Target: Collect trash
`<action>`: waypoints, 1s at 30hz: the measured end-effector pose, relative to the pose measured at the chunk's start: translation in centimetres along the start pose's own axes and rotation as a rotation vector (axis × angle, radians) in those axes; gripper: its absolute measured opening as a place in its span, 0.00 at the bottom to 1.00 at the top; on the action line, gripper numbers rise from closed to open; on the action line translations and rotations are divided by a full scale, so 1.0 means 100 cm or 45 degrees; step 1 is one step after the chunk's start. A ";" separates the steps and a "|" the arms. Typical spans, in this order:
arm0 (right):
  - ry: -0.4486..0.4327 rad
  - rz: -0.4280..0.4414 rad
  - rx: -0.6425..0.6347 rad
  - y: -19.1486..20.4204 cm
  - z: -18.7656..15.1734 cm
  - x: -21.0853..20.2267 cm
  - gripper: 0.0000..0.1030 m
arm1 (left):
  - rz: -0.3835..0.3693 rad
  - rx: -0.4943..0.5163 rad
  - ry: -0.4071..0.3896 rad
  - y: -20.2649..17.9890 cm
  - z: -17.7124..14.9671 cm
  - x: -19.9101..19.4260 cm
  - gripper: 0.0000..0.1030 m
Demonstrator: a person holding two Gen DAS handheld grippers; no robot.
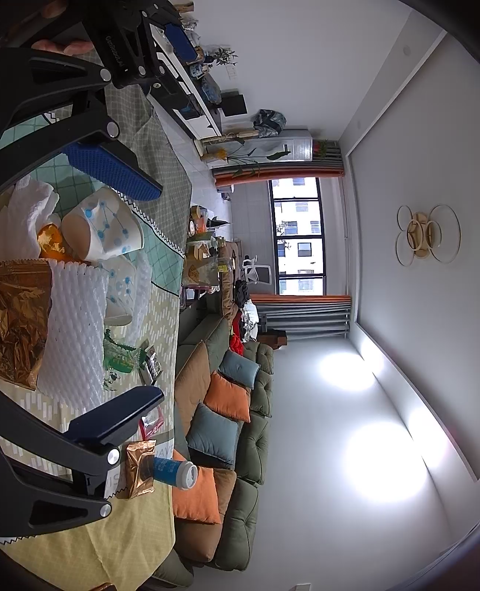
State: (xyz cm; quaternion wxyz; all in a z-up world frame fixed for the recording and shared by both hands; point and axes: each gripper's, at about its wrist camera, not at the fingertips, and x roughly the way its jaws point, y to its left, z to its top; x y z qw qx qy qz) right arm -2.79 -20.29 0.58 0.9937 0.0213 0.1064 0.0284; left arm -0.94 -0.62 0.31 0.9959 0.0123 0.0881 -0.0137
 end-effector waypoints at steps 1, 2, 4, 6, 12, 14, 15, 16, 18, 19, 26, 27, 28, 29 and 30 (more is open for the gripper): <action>0.000 0.001 0.001 0.000 0.000 0.000 0.97 | -0.003 0.000 0.001 0.000 0.000 0.000 0.97; 0.001 -0.004 -0.002 0.000 0.000 0.000 0.97 | -0.001 0.000 0.001 0.000 0.000 0.000 0.97; 0.000 -0.001 -0.001 0.000 0.000 0.001 0.97 | 0.001 -0.002 0.000 0.000 0.000 0.000 0.97; 0.000 -0.004 -0.003 0.000 0.000 0.000 0.97 | 0.003 -0.003 -0.002 0.000 0.000 0.001 0.97; 0.000 -0.002 -0.001 0.000 0.000 0.000 0.97 | 0.000 -0.001 -0.002 0.000 -0.001 0.000 0.97; -0.001 -0.002 -0.001 0.000 0.000 0.000 0.97 | 0.001 -0.002 0.000 0.000 -0.001 0.000 0.97; 0.000 -0.002 -0.001 0.000 0.000 0.000 0.97 | 0.000 -0.002 0.001 0.000 -0.001 0.001 0.97; 0.000 -0.003 -0.001 0.000 0.000 0.000 0.97 | 0.002 0.000 0.000 0.000 -0.001 0.000 0.97; -0.001 -0.002 -0.001 0.000 0.000 0.000 0.97 | 0.000 -0.005 0.002 0.001 -0.001 0.001 0.97; -0.001 -0.002 0.000 0.000 0.000 0.000 0.97 | 0.001 -0.006 0.001 0.001 -0.002 0.000 0.97; -0.004 -0.001 0.000 0.000 0.001 0.000 0.97 | 0.002 -0.004 -0.004 0.001 -0.002 0.001 0.97; -0.003 -0.004 -0.001 0.000 0.000 0.000 0.97 | 0.002 -0.004 -0.002 0.001 -0.002 0.001 0.97; -0.004 -0.004 -0.002 0.000 0.001 -0.001 0.97 | 0.002 -0.004 -0.002 0.001 -0.002 0.001 0.97; -0.003 -0.001 -0.001 0.000 0.001 0.000 0.97 | 0.001 -0.005 -0.002 0.001 -0.002 0.001 0.97; -0.002 -0.001 -0.001 0.000 0.001 0.000 0.97 | 0.001 -0.004 -0.003 0.001 -0.002 0.001 0.97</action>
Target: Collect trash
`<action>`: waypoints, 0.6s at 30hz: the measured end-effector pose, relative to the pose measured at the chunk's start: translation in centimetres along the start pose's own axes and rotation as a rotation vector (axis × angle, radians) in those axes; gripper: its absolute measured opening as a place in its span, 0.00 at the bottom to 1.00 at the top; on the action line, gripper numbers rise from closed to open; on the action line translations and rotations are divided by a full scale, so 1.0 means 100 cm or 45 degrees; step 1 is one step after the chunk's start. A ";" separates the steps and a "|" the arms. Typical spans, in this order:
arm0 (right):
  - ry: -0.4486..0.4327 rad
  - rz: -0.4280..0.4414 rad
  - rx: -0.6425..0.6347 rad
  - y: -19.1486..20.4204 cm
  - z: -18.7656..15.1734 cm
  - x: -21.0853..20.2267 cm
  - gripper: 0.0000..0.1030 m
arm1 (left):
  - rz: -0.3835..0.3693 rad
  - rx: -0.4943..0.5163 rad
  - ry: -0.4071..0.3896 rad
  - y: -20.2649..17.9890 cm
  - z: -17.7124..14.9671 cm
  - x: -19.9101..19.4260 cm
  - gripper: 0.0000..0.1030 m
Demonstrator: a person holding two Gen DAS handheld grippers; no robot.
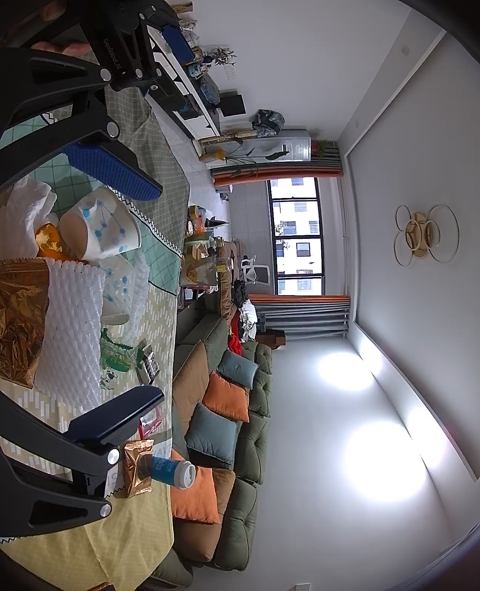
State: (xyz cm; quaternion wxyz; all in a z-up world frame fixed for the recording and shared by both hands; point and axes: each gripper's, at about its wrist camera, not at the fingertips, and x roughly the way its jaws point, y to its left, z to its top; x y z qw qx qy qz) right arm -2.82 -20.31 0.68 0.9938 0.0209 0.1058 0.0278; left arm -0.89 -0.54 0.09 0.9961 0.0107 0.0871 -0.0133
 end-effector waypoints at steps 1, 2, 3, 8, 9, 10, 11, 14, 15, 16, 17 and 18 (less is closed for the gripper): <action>-0.002 -0.002 0.000 0.000 0.000 0.000 0.97 | 0.000 0.001 0.000 0.000 0.000 0.000 0.97; 0.000 0.000 0.002 0.000 -0.001 0.000 0.97 | 0.000 0.002 0.001 0.000 0.000 0.000 0.97; 0.000 0.001 0.003 0.000 0.000 -0.001 0.97 | -0.002 0.000 0.000 0.000 0.000 0.000 0.97; -0.002 -0.002 0.003 -0.001 0.003 0.000 0.97 | -0.019 0.007 0.002 -0.002 -0.001 -0.001 0.97; 0.001 0.000 0.004 -0.001 0.003 0.000 0.97 | -0.027 0.008 0.003 -0.002 -0.001 -0.001 0.97; 0.002 0.000 0.003 -0.001 0.002 0.000 0.97 | -0.035 0.010 0.006 -0.004 -0.001 -0.001 0.97; 0.005 -0.001 0.006 -0.001 0.003 0.000 0.97 | -0.047 0.012 0.010 -0.004 -0.002 -0.001 0.97; 0.019 0.001 0.011 -0.004 0.005 0.000 0.97 | -0.097 0.018 0.032 -0.008 -0.003 0.001 0.97; 0.029 0.003 0.015 -0.005 0.005 0.001 0.97 | -0.116 0.025 0.043 -0.009 -0.004 0.001 0.97; 0.039 0.006 0.021 -0.010 0.003 0.002 0.97 | -0.134 0.029 0.052 -0.010 -0.005 0.002 0.97; 0.053 0.011 0.029 -0.012 0.003 0.003 0.97 | -0.161 0.035 0.067 -0.012 -0.006 0.003 0.97; 0.069 0.017 0.035 -0.015 0.001 0.004 0.97 | -0.183 0.042 0.079 -0.014 -0.007 0.004 0.97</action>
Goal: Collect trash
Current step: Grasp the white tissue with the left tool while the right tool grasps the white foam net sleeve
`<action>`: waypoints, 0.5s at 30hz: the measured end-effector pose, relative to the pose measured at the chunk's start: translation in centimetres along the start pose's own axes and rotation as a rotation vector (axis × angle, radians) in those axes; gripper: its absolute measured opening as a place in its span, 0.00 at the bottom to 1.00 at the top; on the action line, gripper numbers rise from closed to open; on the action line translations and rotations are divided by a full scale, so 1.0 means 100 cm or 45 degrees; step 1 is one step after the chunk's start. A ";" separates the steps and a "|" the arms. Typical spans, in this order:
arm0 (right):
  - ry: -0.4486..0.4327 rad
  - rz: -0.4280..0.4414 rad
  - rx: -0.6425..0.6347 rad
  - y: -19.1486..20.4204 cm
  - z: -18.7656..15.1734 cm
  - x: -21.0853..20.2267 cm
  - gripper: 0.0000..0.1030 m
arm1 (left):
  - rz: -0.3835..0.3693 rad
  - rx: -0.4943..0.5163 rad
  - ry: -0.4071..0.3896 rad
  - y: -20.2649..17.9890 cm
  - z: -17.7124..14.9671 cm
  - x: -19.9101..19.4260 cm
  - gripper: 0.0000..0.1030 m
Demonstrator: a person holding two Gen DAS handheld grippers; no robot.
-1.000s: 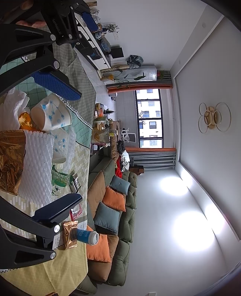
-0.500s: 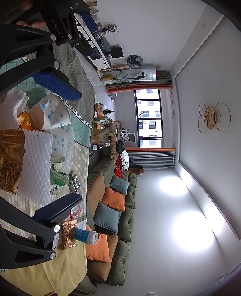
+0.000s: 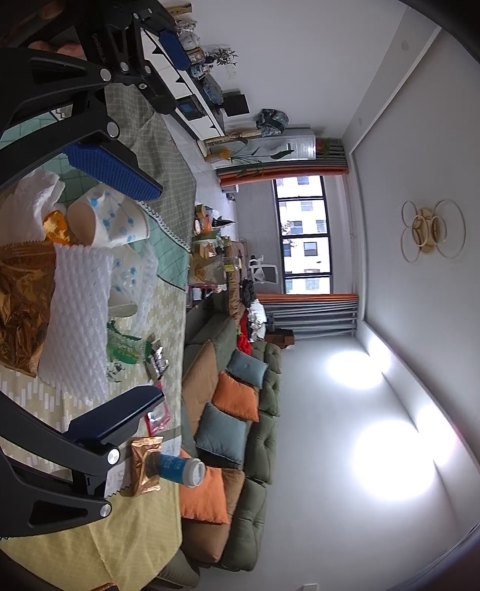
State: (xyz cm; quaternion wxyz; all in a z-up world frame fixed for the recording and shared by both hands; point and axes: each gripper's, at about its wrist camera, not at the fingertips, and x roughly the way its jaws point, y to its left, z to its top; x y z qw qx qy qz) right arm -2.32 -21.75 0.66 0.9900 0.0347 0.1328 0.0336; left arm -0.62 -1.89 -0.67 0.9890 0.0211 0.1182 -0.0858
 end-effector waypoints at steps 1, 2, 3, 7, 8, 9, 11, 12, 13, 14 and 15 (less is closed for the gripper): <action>0.015 0.003 0.004 -0.004 -0.002 0.002 0.97 | -0.032 0.011 0.019 -0.003 -0.002 0.002 0.97; 0.039 0.009 0.005 -0.007 -0.003 0.004 0.97 | -0.071 0.024 0.045 -0.005 -0.004 0.005 0.97; 0.063 0.011 0.005 -0.010 -0.005 0.006 0.97 | -0.125 0.038 0.084 -0.009 -0.007 0.008 0.97; 0.132 0.003 0.019 -0.026 -0.015 0.012 0.97 | -0.331 0.066 0.225 -0.018 -0.020 0.017 0.97; 0.156 0.007 0.032 -0.031 -0.017 0.014 0.97 | -0.374 0.077 0.253 -0.022 -0.024 0.019 0.97; 0.189 0.014 0.044 -0.037 -0.019 0.017 0.97 | -0.400 0.088 0.272 -0.025 -0.027 0.019 0.97; 0.236 0.018 0.063 -0.045 -0.025 0.023 0.97 | -0.477 0.127 0.313 -0.033 -0.035 0.019 0.97; 0.265 0.032 0.074 -0.050 -0.027 0.027 0.97 | -0.503 0.142 0.330 -0.036 -0.039 0.019 0.97; 0.306 0.050 0.090 -0.055 -0.029 0.032 0.97 | -0.537 0.160 0.353 -0.042 -0.043 0.021 0.97; 0.339 0.064 0.104 -0.059 -0.032 0.037 0.97 | -0.568 0.171 0.375 -0.048 -0.048 0.023 0.97; 0.364 0.078 0.117 -0.063 -0.034 0.041 0.97 | -0.590 0.180 0.402 -0.052 -0.052 0.025 0.97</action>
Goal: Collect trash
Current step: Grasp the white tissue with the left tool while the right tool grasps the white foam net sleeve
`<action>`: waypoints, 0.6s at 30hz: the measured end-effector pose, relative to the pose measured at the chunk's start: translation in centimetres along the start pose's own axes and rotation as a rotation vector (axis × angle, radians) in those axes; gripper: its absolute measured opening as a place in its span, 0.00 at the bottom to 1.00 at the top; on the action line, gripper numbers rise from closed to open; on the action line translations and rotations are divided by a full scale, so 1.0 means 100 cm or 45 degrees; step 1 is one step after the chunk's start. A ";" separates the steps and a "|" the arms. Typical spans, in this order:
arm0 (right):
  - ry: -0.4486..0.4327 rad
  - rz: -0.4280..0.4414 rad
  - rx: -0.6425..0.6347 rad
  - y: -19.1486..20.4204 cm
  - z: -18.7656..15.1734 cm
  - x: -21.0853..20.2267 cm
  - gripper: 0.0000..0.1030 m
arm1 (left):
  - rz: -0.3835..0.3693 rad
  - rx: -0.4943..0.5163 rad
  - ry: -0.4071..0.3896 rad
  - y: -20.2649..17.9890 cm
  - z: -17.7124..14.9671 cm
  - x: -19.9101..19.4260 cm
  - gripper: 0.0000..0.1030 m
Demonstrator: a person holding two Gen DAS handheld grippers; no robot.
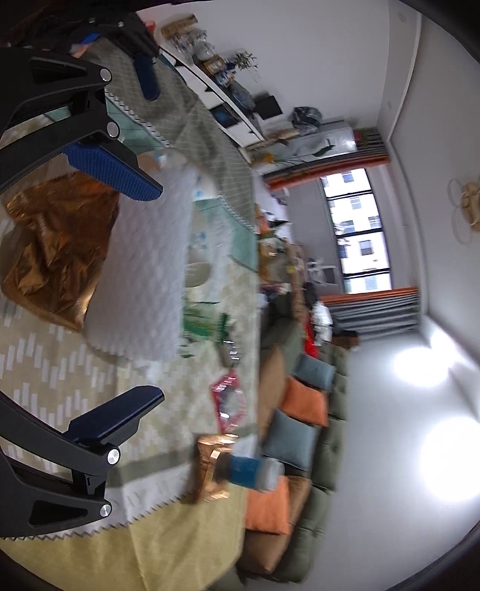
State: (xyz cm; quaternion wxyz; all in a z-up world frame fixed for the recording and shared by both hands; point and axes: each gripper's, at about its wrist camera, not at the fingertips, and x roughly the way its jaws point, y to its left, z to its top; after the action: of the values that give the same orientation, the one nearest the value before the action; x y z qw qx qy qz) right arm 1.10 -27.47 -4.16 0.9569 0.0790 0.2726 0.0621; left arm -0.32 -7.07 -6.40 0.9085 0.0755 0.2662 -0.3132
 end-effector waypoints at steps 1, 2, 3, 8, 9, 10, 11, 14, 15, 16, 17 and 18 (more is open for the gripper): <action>0.013 0.019 0.013 -0.003 -0.001 0.004 0.97 | -0.002 0.005 0.016 -0.002 -0.001 0.005 0.97; 0.034 0.048 0.035 -0.007 -0.002 0.007 0.97 | -0.012 0.010 0.046 -0.003 -0.003 0.010 0.96; 0.052 0.080 0.062 -0.012 -0.002 0.011 0.97 | -0.019 0.011 0.068 -0.004 -0.004 0.015 0.94; 0.092 0.255 0.151 -0.022 -0.004 0.019 0.86 | -0.081 -0.060 0.171 0.004 -0.011 0.035 0.71; 0.094 0.282 0.163 -0.024 -0.004 0.019 0.72 | -0.088 -0.069 0.176 0.006 -0.013 0.035 0.68; 0.095 0.285 0.168 -0.025 -0.005 0.020 0.64 | -0.094 -0.080 0.182 0.011 -0.012 0.036 0.64; 0.092 0.290 0.170 -0.026 -0.005 0.019 0.61 | -0.100 -0.087 0.182 0.013 -0.012 0.034 0.59; 0.074 0.295 0.159 -0.024 -0.005 0.013 0.42 | -0.123 -0.098 0.184 0.016 -0.014 0.033 0.42; 0.063 0.302 0.150 -0.023 -0.004 0.010 0.34 | -0.127 -0.098 0.185 0.017 -0.014 0.033 0.38; 0.057 0.303 0.141 -0.022 -0.003 0.008 0.26 | -0.133 -0.097 0.184 0.018 -0.014 0.032 0.29; 0.046 0.304 0.124 -0.020 -0.002 0.005 0.23 | -0.136 -0.098 0.181 0.018 -0.015 0.029 0.25; 0.031 0.309 0.109 -0.018 0.000 0.002 0.22 | -0.138 -0.099 0.175 0.019 -0.016 0.023 0.24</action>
State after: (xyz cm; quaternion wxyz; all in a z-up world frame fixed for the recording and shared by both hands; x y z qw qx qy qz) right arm 1.43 -29.20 -4.58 0.9348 0.1515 0.2749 0.1665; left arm 1.66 -6.29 -9.02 0.8721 0.0469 0.3435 -0.3453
